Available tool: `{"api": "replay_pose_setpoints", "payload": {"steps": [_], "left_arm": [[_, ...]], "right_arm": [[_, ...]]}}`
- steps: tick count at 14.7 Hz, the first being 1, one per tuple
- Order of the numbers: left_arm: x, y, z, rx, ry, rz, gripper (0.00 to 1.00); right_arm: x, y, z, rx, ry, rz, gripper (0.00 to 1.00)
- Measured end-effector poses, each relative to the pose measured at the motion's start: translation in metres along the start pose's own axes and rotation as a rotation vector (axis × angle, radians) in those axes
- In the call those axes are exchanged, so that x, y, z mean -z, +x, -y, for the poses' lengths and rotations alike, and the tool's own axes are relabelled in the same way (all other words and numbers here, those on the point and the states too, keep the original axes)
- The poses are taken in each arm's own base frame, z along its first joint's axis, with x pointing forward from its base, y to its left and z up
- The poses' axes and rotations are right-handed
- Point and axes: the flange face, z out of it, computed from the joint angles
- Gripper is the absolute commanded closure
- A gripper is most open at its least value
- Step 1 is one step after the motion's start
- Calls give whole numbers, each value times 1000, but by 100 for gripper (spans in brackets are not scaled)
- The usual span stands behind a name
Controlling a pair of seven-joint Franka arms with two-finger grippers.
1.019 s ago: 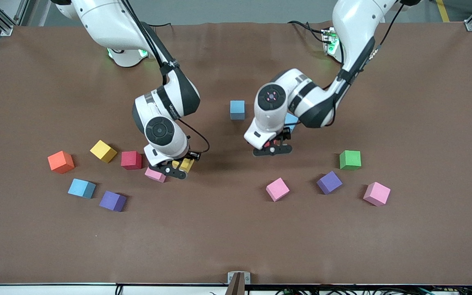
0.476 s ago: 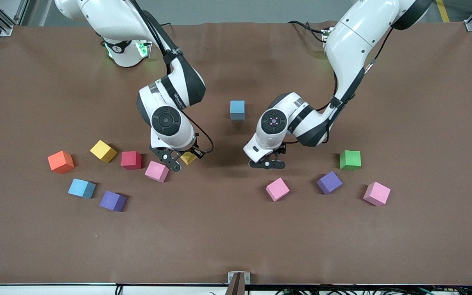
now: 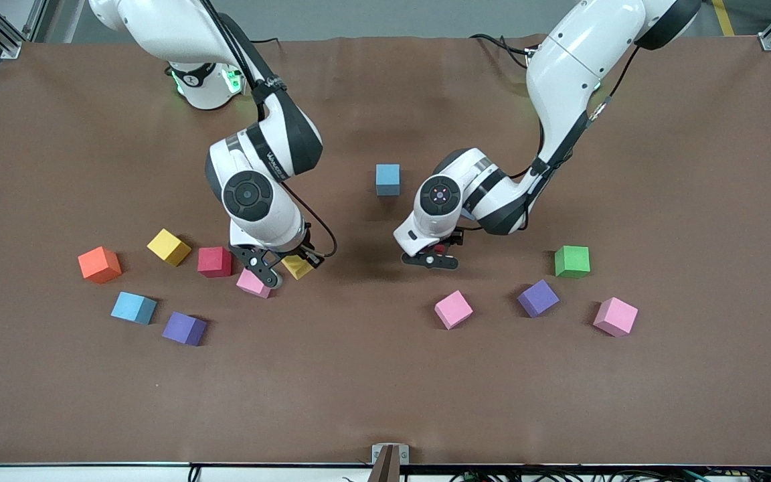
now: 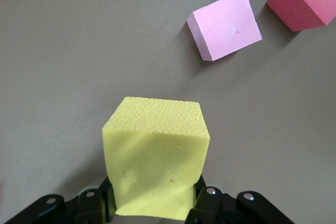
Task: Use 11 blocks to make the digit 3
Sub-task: 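Grasp the red cube with the left gripper, then place the red cube beside the blue cube with the left gripper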
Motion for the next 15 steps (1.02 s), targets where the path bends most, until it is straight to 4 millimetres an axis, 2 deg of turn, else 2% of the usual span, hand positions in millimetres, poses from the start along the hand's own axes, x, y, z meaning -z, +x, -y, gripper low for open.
{"api": "replay_pose_setpoints", "payload": {"steps": [1, 5, 7, 9, 10, 13, 15], "left_arm": [[-1, -1, 0, -3, 1, 2, 20], [-5, -4, 2, -7, 11, 17, 63], [-2, -5, 2, 2, 13, 16, 73], [8, -6, 1, 63, 18, 17, 73], [18, -8, -1, 127, 19, 14, 73], [54, -18, -9, 398, 29, -8, 73], [66, -26, -10, 589, 45, -12, 72]], "right_arm": [[2, 1, -1, -2, 0, 0, 99], [7, 13, -8, -22, -21, 10, 90], [10, 11, -12, -23, -48, 22, 90], [17, 13, -13, -29, -47, 23, 91], [19, 17, -15, -35, -45, 24, 98], [21, 26, -17, -49, -42, 24, 100], [18, 21, -17, -47, -50, 28, 100]]}}
